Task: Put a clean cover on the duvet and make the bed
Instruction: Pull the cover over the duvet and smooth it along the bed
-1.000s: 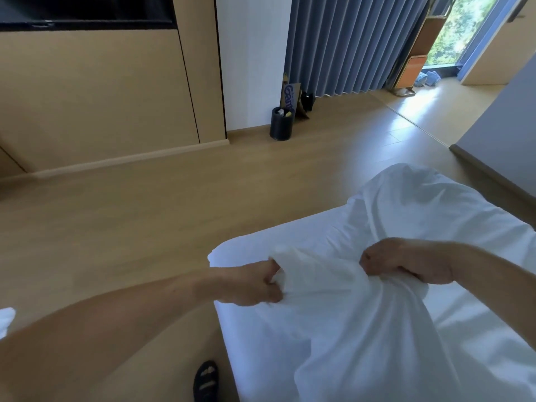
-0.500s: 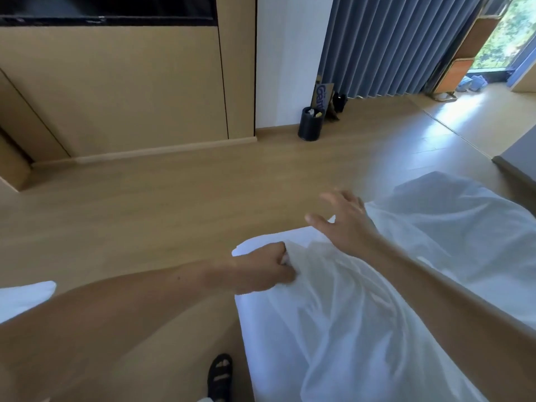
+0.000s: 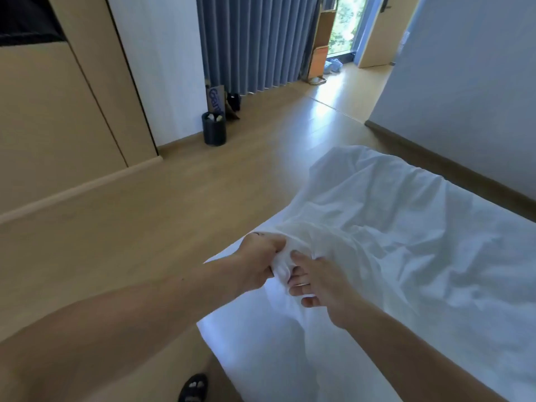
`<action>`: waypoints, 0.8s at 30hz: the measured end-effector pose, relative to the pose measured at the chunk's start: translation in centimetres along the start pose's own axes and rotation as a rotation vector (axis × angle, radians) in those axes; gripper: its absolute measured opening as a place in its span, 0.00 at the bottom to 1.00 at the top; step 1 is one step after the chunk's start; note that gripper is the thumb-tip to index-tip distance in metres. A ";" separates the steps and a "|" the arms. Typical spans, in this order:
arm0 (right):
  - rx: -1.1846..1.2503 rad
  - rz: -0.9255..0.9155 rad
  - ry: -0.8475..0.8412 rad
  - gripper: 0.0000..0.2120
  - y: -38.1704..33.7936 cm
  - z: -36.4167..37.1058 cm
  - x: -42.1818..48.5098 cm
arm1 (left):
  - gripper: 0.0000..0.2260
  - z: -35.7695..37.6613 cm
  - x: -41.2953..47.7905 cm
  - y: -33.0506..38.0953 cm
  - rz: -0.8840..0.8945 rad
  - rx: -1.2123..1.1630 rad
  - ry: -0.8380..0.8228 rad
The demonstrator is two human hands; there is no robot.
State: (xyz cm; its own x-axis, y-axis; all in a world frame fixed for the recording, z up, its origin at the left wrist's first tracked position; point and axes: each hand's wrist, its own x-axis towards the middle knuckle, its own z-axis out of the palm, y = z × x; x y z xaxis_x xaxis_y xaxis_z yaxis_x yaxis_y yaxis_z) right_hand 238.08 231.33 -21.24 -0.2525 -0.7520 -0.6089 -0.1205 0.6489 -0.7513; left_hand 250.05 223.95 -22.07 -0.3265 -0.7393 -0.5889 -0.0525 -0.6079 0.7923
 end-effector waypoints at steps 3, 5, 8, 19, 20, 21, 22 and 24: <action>0.220 0.115 0.037 0.19 0.7 2.0 -1.1 | 0.09 0.0 -0.1 -1.6 0.045 0.085 -0.154; 0.397 0.116 0.138 0.14 1.4 3.9 -1.6 | 0.06 -0.8 -0.6 -2.8 0.070 0.112 -0.177; 0.768 0.107 0.387 0.08 2.4 7.6 -2.2 | 0.11 -2.8 -1.7 -5.0 0.050 0.119 -0.308; 1.272 0.146 1.063 0.11 10.1 15.2 -9.4 | 0.08 -10.3 -1.7 -6.5 -0.379 0.635 -0.974; 1.298 0.137 1.063 0.10 10.7 16.3 -10.1 | 0.08 -10.6 -0.1 -6.3 -0.385 0.699 -0.921; 1.325 0.130 1.057 0.09 11.0 17.4 -10.5 | 0.09 -10.6 1.5 -6.3 -0.378 0.728 -0.842; 1.363 0.129 1.057 0.08 11.1 18.3 -10.9 | 0.11 -10.3 2.7 -6.5 -0.368 0.736 -0.765; 1.394 0.123 1.069 0.05 10.4 20.0 -11.5 | 0.12 -9.4 3.6 -7.1 -0.376 0.707 -0.697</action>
State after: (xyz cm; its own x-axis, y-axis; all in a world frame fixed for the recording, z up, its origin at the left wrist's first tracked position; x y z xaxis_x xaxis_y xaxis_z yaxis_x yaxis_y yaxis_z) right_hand 258.97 244.43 -27.11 -0.7269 0.0586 -0.6842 0.6376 -0.3123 -0.7042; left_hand 258.17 222.93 -31.33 -0.6321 -0.0733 -0.7714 -0.7263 -0.2911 0.6227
